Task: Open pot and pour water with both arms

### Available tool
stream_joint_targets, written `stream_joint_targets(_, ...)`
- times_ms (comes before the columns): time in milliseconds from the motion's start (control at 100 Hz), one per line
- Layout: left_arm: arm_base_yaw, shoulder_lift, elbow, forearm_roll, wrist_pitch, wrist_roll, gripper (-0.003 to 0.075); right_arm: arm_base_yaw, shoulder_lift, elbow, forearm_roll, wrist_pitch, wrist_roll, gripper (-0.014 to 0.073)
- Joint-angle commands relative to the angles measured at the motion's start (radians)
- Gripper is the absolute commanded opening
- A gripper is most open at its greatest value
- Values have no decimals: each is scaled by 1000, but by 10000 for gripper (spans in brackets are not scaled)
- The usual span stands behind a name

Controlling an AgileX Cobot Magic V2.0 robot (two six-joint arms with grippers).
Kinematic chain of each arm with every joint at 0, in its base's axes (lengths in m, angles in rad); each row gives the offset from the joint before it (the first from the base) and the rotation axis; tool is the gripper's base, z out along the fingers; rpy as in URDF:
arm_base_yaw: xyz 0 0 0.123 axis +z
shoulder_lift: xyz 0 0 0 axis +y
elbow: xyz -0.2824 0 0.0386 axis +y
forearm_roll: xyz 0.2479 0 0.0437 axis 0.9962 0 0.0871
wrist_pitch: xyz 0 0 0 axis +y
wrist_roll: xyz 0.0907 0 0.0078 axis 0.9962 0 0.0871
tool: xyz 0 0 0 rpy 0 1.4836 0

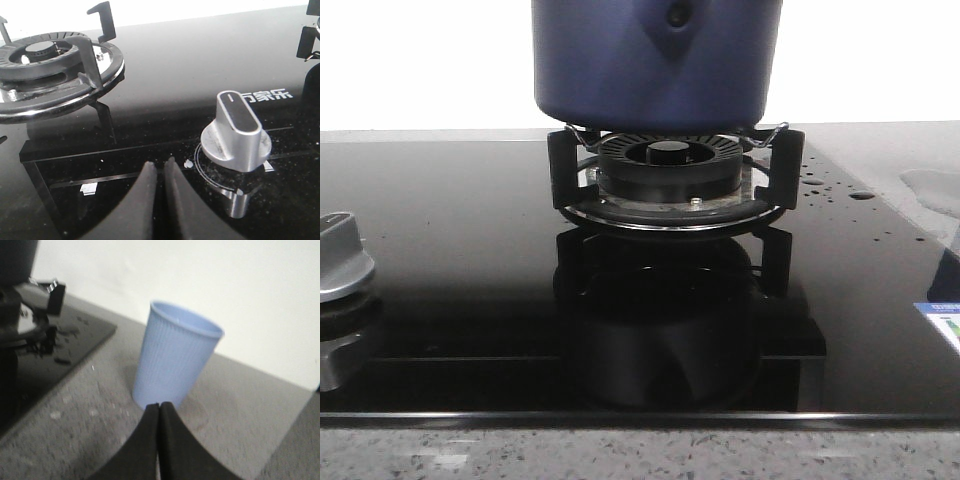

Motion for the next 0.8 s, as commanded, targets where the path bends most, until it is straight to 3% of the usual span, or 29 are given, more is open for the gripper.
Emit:
stream_joint_targets(0,2,-32,46,17,-49,-13,-20,-5,-20,24,-15,-123,-7,-64)
stream_joint_targets(100,2,-32,46,108,-59,-13,-20,-5,-20,24,66,-130,75,-64)
stream_joint_targets(210,2,-32,46,61,-135,-13,-20,-5,-20,24,229,-91,154,-64)
stream_joint_targets(460,2,-32,46,-435,-402,-13,-20,-5,-20,18,565,-114,154,-64)
stream_joint_targets(620,2,-32,41,-882,-469,-13,-20,-5,-20,-50,595,-35,154,-64)
stream_joint_targets(710,2,-32,32,-916,-453,-13,-20,-5,-20,-121,595,64,154,-64)
stream_joint_targets(790,2,-32,-20,-848,-342,-13,-20,-5,7,-211,595,249,154,-64)
